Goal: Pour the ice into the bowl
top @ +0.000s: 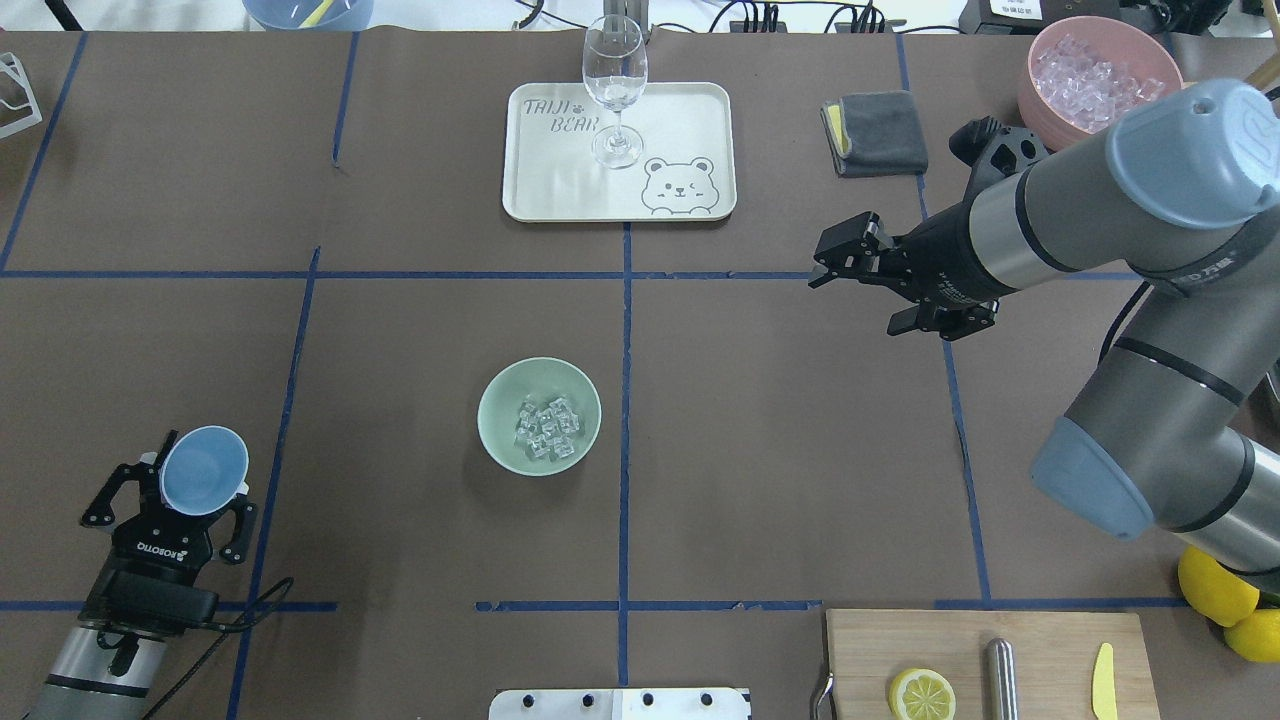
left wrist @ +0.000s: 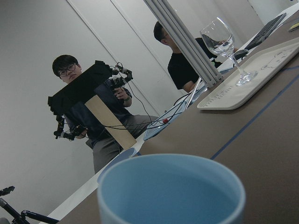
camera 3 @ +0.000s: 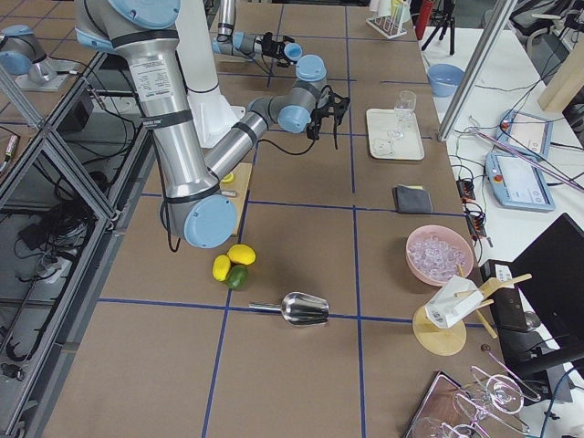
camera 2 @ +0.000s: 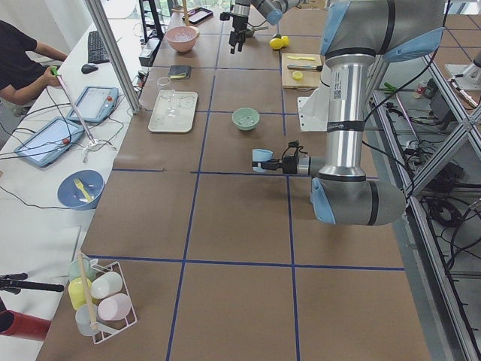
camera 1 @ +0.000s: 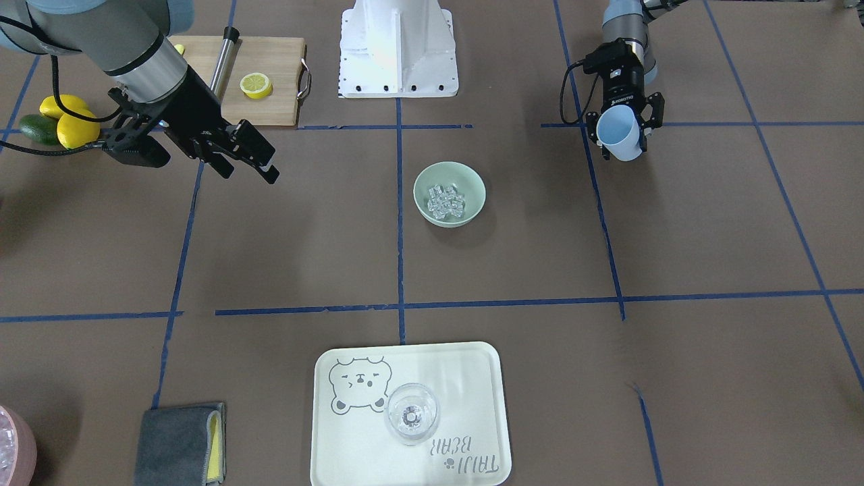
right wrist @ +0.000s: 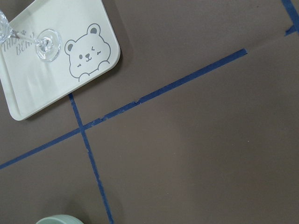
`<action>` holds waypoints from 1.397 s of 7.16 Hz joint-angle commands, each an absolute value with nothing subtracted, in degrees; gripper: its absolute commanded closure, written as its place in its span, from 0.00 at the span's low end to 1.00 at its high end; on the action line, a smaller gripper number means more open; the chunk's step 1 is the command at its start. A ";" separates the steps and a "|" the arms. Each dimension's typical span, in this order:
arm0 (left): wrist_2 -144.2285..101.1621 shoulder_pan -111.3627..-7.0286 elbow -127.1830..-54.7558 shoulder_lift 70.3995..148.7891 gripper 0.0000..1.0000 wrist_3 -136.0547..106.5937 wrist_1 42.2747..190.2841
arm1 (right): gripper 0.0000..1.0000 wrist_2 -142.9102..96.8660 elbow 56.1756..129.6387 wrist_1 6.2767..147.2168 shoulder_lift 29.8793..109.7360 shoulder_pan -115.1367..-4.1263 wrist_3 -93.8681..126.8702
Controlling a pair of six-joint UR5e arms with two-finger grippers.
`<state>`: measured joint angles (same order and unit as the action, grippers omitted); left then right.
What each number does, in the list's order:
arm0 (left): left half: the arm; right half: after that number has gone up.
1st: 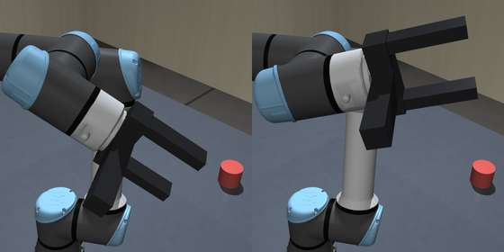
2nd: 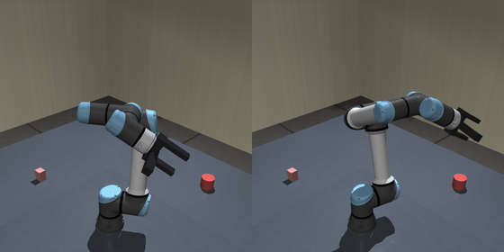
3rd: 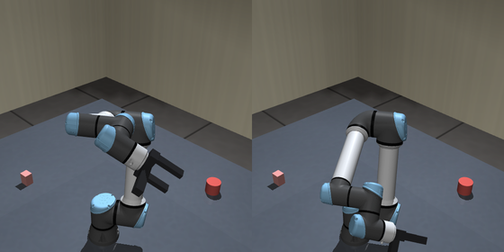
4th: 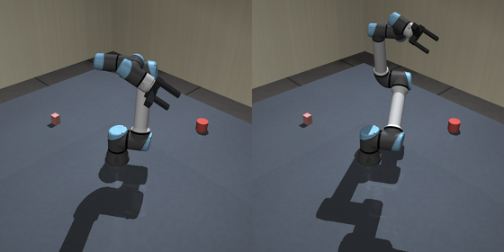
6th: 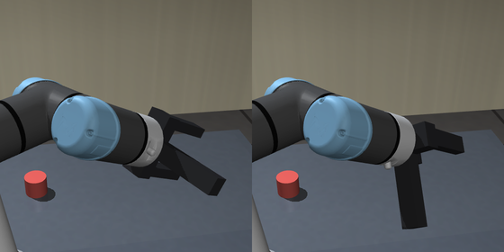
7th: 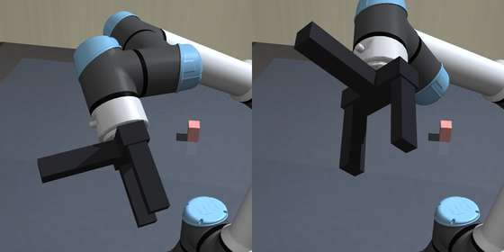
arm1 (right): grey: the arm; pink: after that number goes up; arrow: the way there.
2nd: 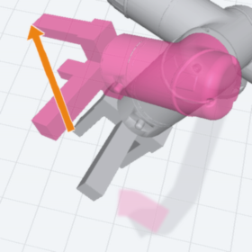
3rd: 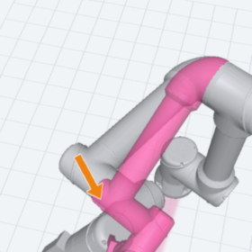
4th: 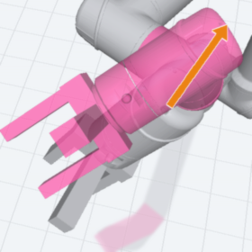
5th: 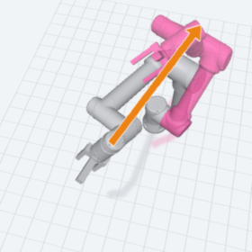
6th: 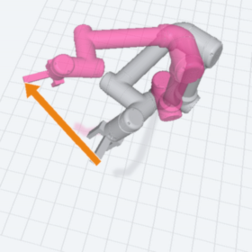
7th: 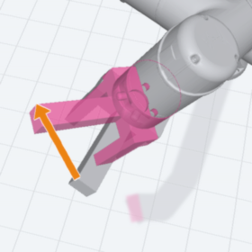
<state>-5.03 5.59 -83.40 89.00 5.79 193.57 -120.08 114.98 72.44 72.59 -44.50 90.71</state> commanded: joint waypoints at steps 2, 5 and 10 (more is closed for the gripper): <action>-4.48 6.41 -82.88 89.21 1.00 5.63 190.90 | 0.00 -120.15 115.40 72.51 72.68 -44.65 90.70; -0.45 10.27 -83.23 96.39 1.00 1.34 199.74 | 0.00 -120.50 116.19 72.95 72.69 -44.74 90.70; 0.34 15.20 -76.20 99.93 1.00 -2.37 205.40 | 0.00 -119.54 115.93 73.04 73.48 -44.74 90.70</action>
